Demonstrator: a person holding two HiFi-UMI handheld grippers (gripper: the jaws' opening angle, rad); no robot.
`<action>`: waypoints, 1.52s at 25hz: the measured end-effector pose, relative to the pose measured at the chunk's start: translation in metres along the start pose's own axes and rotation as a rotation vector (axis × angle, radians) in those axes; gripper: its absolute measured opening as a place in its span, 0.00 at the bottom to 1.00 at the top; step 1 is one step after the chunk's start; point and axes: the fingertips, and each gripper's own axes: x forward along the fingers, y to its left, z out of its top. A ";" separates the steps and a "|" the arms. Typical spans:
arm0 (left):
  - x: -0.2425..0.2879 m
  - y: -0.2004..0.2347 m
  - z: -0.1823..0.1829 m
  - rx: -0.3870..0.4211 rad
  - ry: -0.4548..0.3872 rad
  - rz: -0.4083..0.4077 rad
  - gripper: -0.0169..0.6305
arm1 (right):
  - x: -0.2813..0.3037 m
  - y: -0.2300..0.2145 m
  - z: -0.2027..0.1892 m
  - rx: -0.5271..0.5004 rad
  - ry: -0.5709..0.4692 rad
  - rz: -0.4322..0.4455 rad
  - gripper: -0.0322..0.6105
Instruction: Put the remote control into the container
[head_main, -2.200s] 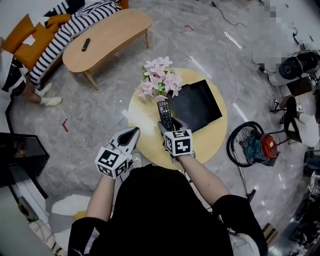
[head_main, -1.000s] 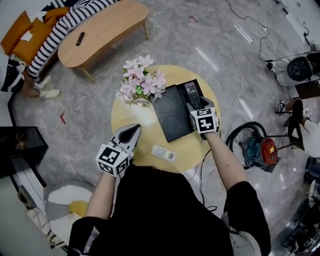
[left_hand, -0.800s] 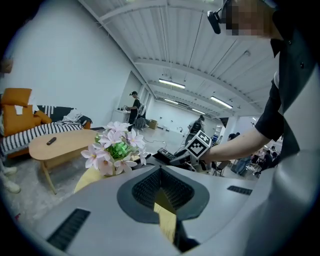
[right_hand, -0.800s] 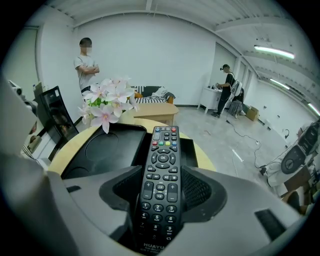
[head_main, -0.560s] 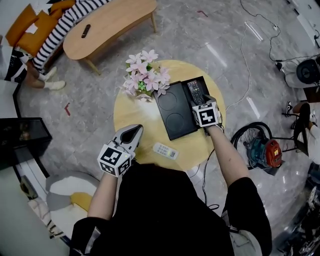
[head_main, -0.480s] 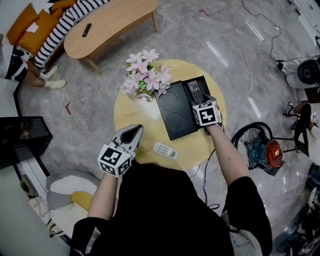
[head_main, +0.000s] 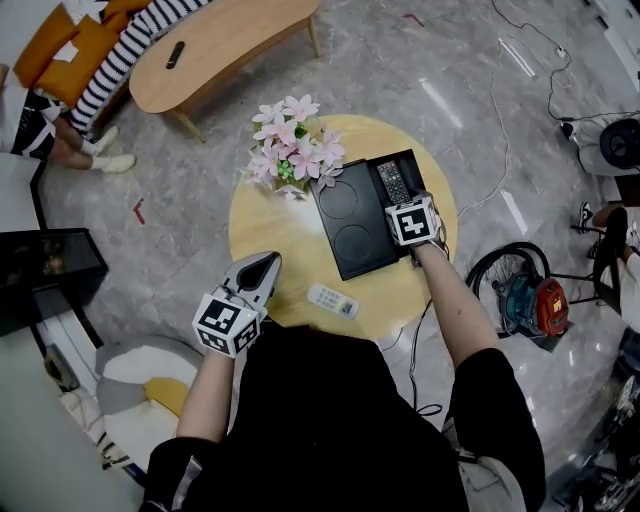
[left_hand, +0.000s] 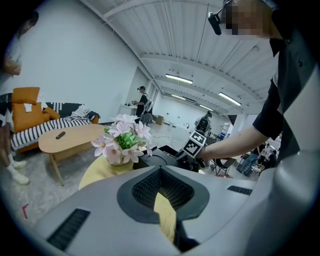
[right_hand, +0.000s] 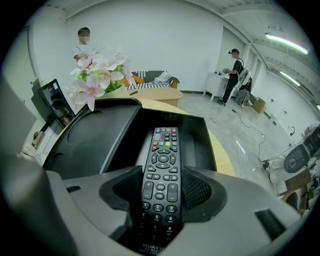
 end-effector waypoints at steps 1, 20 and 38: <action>0.001 0.001 -0.001 -0.002 0.000 0.001 0.04 | 0.002 0.000 -0.001 0.004 0.015 -0.002 0.44; 0.010 0.005 0.002 -0.010 0.003 -0.037 0.04 | 0.001 0.003 -0.002 0.036 0.034 0.009 0.44; -0.011 0.002 0.034 0.089 -0.099 -0.110 0.04 | -0.102 0.010 0.031 0.265 -0.250 -0.058 0.44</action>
